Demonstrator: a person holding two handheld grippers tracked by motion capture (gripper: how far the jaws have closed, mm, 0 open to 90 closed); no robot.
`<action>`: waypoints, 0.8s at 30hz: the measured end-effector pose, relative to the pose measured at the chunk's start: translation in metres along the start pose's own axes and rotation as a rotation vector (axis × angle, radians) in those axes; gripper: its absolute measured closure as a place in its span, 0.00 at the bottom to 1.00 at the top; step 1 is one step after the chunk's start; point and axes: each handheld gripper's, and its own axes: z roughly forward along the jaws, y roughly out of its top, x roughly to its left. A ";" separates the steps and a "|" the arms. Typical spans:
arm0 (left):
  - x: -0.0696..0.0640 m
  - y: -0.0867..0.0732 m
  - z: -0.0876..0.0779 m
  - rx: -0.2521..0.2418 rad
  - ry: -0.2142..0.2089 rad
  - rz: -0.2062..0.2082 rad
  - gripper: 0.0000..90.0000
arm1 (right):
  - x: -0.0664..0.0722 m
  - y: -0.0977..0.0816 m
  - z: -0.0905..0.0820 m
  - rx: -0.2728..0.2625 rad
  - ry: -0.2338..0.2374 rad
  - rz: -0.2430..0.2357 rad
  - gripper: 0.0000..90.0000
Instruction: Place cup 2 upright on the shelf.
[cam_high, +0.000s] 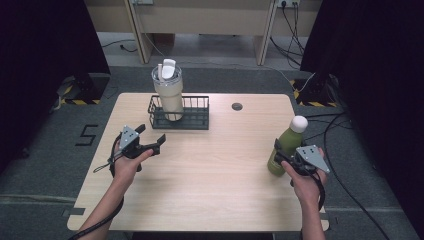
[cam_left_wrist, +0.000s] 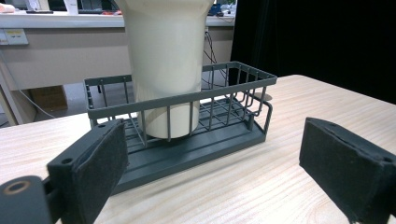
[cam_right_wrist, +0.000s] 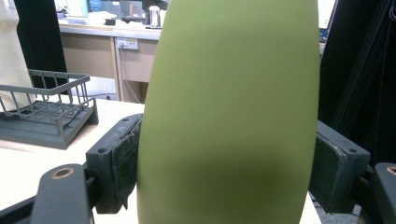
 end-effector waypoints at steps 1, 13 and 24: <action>0.000 0.000 0.000 0.001 -0.001 -0.001 0.09 | 0.000 0.000 0.000 0.004 -0.001 0.003 0.25; 0.000 -0.001 0.000 0.003 -0.008 -0.012 0.11 | 0.002 0.001 0.000 0.004 -0.018 -0.002 0.26; 0.002 0.000 -0.001 -0.002 -0.002 -0.022 0.11 | 0.002 0.002 0.000 0.007 -0.012 0.005 0.26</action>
